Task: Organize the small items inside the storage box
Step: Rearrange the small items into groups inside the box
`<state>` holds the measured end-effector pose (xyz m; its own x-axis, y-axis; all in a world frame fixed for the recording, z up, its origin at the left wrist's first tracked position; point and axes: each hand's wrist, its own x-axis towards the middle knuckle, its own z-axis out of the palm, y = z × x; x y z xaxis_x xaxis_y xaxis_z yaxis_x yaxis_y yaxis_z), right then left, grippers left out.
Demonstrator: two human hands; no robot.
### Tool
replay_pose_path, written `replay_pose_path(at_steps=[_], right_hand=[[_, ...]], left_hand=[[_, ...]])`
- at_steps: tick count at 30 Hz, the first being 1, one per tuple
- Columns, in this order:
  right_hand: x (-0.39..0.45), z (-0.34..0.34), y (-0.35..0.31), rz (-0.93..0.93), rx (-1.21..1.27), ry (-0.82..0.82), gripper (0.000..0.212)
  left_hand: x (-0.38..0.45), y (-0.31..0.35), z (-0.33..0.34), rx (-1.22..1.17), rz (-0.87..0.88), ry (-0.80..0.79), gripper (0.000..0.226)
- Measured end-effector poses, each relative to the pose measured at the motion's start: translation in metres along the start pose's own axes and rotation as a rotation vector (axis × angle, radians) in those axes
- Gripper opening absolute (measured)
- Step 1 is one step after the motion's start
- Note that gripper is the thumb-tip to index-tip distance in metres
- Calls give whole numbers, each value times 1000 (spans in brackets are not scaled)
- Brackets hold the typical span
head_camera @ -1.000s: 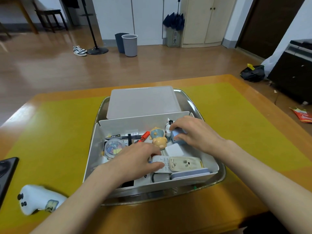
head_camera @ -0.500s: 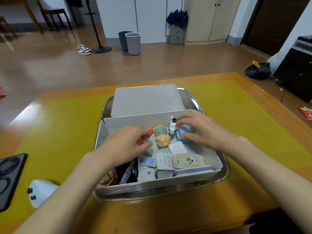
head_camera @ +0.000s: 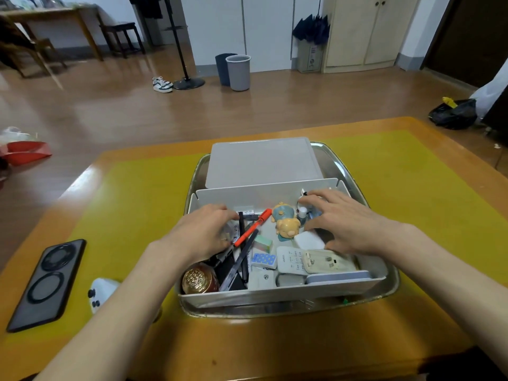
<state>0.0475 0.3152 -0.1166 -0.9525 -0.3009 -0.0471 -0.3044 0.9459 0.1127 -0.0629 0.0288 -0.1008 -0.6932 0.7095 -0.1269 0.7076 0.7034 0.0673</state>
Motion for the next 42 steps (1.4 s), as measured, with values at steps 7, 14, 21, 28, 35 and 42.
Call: replay_pose_path(at_steps=[7, 14, 21, 28, 35, 42], right_hand=[[-6, -7, 7, -1, 63, 99, 24], [0, 6, 5, 6, -69, -1, 57], [5, 3, 3, -4, -23, -43, 48], [8, -8, -7, -11, -26, -16, 42], [4, -27, 3, 5, 20, -34, 51], [-23, -47, 25, 242, 609, 73, 37]], left_hand=[[-1, -15, 4, 18, 22, -35, 55], [-7, -9, -5, 47, 31, -63, 48], [-54, 12, -38, 7, 39, -31, 23], [-77, 7, -27, 107, -42, -193, 40], [-75, 9, -27, 167, -80, -198, 45], [-73, 8, -32, 168, -46, -159, 48]])
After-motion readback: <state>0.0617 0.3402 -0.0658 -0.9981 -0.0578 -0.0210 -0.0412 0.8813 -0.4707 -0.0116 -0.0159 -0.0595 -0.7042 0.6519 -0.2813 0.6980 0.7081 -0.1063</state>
